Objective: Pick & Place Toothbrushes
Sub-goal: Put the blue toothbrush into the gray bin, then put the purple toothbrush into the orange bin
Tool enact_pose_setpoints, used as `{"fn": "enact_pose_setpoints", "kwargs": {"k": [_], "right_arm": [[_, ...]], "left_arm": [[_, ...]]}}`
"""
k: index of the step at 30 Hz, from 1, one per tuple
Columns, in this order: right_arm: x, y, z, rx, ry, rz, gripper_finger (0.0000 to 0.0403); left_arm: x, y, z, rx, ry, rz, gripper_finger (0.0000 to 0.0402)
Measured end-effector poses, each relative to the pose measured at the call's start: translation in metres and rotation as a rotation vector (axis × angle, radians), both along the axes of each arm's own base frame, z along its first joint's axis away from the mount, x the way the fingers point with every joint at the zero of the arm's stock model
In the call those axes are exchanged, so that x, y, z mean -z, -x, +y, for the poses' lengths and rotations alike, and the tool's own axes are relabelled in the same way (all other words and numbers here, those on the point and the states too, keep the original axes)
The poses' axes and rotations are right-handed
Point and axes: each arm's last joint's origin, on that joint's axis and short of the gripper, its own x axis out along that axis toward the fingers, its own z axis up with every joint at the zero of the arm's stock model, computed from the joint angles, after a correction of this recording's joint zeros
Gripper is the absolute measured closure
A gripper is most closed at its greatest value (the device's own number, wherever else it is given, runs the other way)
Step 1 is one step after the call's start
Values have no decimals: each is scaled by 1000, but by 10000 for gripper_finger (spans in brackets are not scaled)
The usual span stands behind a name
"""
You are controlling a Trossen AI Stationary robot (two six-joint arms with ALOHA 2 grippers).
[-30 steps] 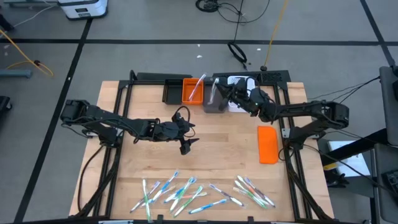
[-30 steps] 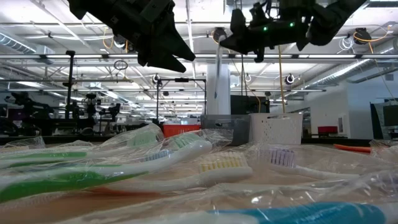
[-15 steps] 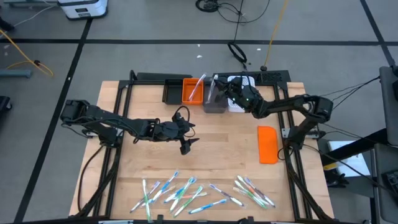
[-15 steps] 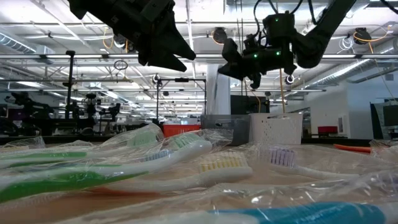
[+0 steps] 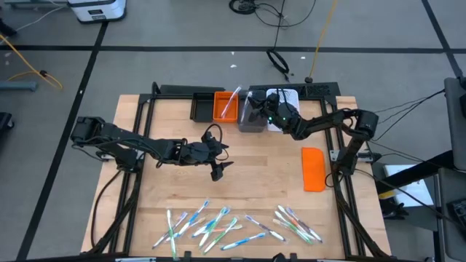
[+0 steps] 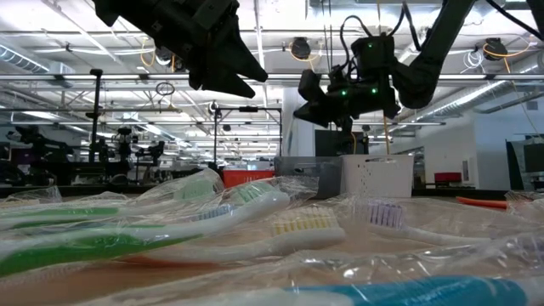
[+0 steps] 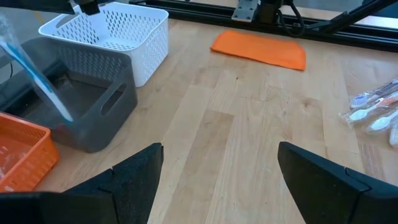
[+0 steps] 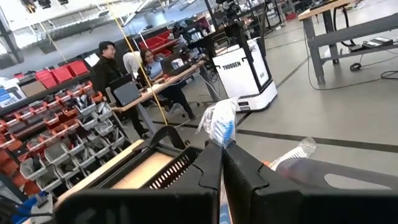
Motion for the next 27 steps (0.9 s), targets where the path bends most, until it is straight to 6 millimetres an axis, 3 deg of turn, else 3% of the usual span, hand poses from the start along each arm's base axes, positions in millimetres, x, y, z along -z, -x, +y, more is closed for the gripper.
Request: {"fn": "enact_pose_setpoints", "kwargs": {"k": [7,13,27], "right_arm": [[1,0,0,0,2,15,399],[6,0,0,1,-7,78,369],[7,0,0,3,45,130,230]], "left_arm": [[0,0,0,0,0,0,80],[0,0,0,0,1,0,80],[0,0,0,0,1,0,80]]}}
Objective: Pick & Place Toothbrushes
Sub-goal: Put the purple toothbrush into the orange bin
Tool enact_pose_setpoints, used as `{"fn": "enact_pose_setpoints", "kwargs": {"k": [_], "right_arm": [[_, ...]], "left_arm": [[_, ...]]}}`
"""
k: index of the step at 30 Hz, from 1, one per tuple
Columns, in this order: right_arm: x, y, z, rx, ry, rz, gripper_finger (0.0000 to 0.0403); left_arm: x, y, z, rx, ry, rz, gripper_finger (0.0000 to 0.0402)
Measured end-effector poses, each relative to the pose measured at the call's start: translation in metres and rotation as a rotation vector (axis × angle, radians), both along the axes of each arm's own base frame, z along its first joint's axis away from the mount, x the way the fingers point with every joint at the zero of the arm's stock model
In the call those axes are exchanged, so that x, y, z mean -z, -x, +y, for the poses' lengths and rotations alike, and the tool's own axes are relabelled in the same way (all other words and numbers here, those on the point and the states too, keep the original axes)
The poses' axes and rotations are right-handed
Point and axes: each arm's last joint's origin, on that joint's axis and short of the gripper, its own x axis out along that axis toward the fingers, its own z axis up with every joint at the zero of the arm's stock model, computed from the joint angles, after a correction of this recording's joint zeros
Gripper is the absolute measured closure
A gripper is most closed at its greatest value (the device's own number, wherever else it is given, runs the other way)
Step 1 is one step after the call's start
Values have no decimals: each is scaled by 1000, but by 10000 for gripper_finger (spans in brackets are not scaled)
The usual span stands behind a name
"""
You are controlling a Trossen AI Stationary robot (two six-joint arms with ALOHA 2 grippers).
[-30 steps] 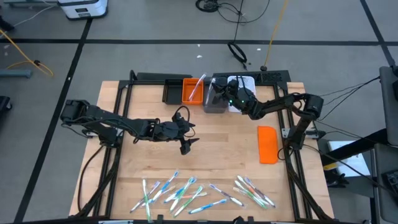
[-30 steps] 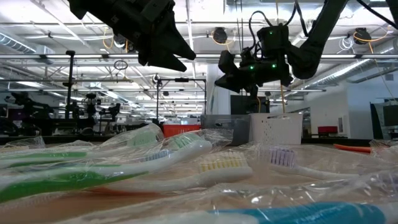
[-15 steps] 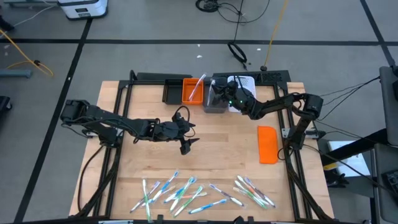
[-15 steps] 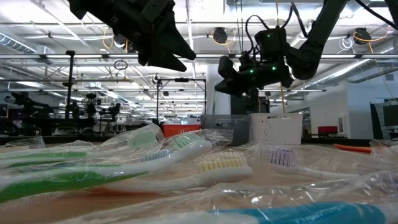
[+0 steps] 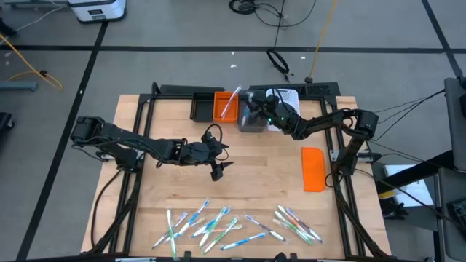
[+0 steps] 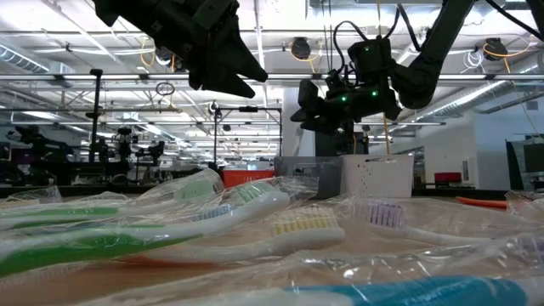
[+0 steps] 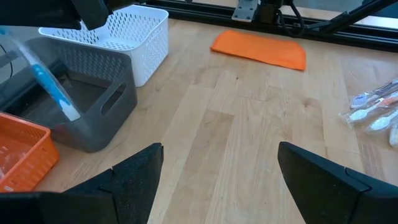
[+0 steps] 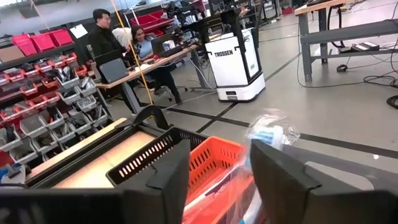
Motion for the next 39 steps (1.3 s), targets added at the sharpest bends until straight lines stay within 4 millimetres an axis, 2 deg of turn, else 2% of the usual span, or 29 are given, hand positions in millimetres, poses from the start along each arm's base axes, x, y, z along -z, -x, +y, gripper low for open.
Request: {"fn": "enact_pose_setpoints", "kwargs": {"k": [9,21,24,29,33,39], "right_arm": [[-2,1,0,-2,68,59,187],[-18,5,14,-46,45,118,187],[-19,2,24,-81,35,142,186],[-20,-2,44,-269,10,177,189],[-22,-5,67,-432,-11,205,190],[-15,-4,106,-657,-68,344,192]], "left_arm": [[0,0,0,0,0,0,80],[0,0,0,0,0,1,80],[0,0,0,1,0,1,80],[0,0,0,1,0,1,80],[0,0,0,1,0,1,80],[0,0,0,1,0,2,80]]}}
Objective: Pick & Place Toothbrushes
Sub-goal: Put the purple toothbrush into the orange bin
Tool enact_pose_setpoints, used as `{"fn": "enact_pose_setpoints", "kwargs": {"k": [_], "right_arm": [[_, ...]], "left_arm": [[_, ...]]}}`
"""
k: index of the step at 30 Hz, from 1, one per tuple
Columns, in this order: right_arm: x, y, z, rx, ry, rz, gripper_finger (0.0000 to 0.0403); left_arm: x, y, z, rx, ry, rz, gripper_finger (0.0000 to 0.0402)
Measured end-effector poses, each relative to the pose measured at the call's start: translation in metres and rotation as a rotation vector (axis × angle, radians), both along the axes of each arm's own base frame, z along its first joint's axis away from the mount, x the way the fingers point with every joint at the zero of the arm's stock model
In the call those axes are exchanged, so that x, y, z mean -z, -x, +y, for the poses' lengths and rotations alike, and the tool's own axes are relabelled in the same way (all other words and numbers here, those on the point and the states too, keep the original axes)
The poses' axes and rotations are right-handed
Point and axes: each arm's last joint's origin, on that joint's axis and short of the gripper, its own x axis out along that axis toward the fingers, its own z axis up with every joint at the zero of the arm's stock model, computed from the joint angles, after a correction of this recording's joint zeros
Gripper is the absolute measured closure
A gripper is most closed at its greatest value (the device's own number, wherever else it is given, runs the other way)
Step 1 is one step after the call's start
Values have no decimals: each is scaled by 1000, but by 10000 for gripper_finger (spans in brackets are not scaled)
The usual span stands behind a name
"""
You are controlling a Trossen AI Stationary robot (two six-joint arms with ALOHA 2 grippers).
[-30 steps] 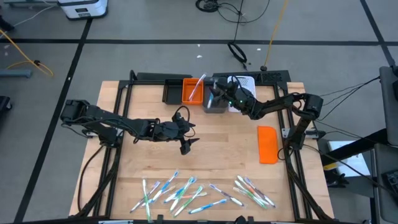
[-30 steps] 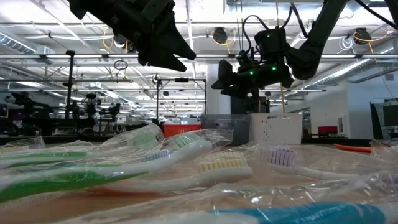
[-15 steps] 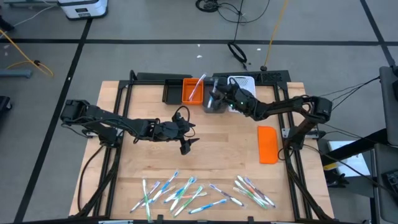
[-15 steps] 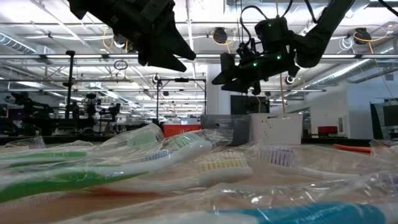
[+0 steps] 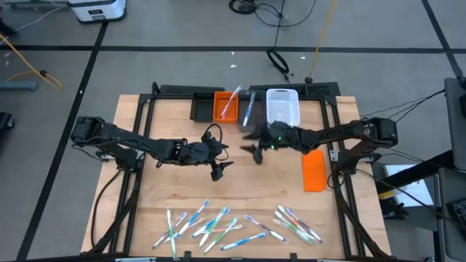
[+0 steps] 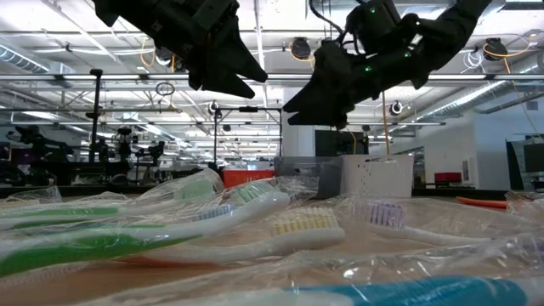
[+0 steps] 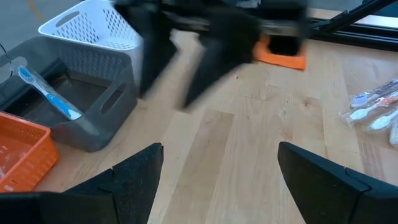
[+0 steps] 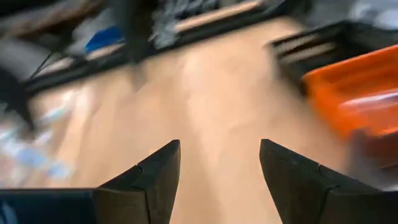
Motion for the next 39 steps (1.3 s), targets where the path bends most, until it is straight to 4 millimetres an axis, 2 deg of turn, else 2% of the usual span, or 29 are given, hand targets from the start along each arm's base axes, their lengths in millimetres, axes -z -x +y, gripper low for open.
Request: {"fn": "enact_pose_setpoints", "kwargs": {"k": [8,20,25,33,39], "right_arm": [[20,9,51,-206,-130,245,193],[40,36,112,-224,-333,594,193],[40,50,133,-206,-401,686,195],[28,72,161,-170,-512,757,211],[26,91,180,-113,-529,820,223]], "left_arm": [[0,0,0,0,0,0,80],[0,0,0,0,2,-1,80],[0,0,0,-3,6,-3,80],[0,0,0,-2,7,-2,80],[0,0,0,1,9,-3,80]]}}
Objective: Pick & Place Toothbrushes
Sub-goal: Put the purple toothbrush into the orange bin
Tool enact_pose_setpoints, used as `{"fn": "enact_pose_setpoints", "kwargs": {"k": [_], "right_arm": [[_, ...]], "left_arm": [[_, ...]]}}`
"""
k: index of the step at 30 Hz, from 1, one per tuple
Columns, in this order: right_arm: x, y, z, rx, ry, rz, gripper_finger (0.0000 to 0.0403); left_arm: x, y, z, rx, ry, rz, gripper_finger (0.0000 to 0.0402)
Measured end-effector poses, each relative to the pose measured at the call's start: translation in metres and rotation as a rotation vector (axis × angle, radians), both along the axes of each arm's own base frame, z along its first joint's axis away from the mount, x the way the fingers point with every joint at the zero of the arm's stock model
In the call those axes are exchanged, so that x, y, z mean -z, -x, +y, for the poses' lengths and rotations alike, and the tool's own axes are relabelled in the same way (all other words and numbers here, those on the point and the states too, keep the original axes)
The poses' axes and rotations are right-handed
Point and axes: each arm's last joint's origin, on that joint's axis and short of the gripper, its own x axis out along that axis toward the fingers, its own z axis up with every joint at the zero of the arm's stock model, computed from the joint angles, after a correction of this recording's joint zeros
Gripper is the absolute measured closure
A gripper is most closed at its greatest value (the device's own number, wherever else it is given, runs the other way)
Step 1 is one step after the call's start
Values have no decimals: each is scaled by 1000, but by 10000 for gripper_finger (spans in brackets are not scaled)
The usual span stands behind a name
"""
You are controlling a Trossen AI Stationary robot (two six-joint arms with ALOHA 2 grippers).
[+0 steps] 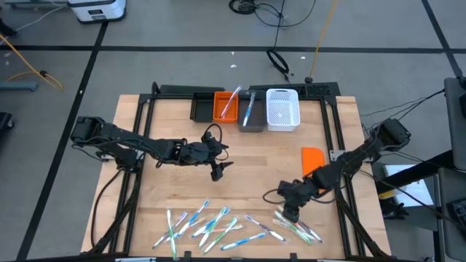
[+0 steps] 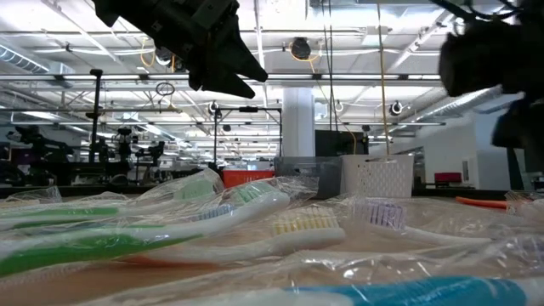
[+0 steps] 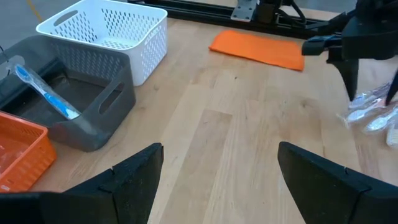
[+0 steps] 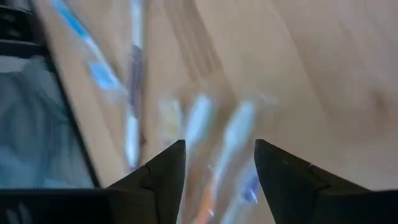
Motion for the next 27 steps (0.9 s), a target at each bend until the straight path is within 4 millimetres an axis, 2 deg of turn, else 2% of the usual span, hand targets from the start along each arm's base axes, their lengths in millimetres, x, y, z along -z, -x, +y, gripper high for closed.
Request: {"fn": "enact_pose_setpoints", "kwargs": {"k": [11,21,27], "right_arm": [[1,19,23,59,11,42,228],[5,27,25,110,64,75,232],[20,34,20,156,58,75,232]], "left_arm": [[0,0,0,-6,12,-3,80],[0,0,0,-7,13,-4,80],[0,0,0,-7,13,-4,80]]}}
